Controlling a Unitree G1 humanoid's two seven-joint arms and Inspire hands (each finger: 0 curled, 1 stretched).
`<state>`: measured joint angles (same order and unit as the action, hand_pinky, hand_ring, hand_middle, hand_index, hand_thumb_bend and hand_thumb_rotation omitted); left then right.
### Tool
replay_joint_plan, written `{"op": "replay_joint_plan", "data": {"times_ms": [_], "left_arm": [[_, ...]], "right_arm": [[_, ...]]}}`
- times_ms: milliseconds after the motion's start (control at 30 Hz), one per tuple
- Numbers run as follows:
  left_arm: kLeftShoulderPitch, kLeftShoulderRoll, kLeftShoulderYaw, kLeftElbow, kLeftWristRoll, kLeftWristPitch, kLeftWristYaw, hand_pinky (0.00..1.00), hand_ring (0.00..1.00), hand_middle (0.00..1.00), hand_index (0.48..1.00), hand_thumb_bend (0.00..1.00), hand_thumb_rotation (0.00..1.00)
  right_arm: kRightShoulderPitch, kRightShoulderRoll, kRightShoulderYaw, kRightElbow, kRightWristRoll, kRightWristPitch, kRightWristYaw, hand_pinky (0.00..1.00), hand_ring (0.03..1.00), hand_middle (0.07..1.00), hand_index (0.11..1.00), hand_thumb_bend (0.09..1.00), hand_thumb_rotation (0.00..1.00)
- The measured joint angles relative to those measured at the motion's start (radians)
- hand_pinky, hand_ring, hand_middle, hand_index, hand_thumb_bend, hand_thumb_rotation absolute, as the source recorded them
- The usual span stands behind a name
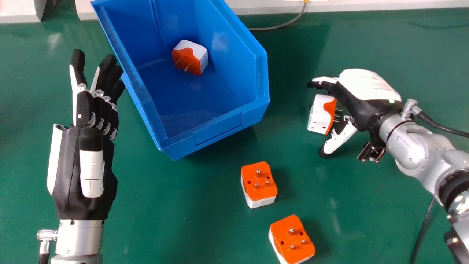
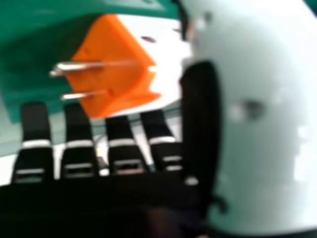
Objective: Pick all objects and put in blue box
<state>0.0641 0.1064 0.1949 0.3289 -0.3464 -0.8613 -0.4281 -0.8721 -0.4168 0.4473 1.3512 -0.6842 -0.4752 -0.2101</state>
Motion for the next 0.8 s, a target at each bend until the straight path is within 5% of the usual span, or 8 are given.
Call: {"op": "replay_joint_plan", "data": {"times_ms": [800], "left_arm": [[-0.001, 0.0, 0.001, 0.006, 0.001, 0.0, 0.003, 0.97, 0.97, 0.97, 0.969, 0.88, 0.94]], "right_arm": [[0.0, 0.002, 0.018, 0.005, -0.026, -0.001, -0.082, 0.51, 0.592, 0.639, 0.624, 0.762, 0.02]]}}
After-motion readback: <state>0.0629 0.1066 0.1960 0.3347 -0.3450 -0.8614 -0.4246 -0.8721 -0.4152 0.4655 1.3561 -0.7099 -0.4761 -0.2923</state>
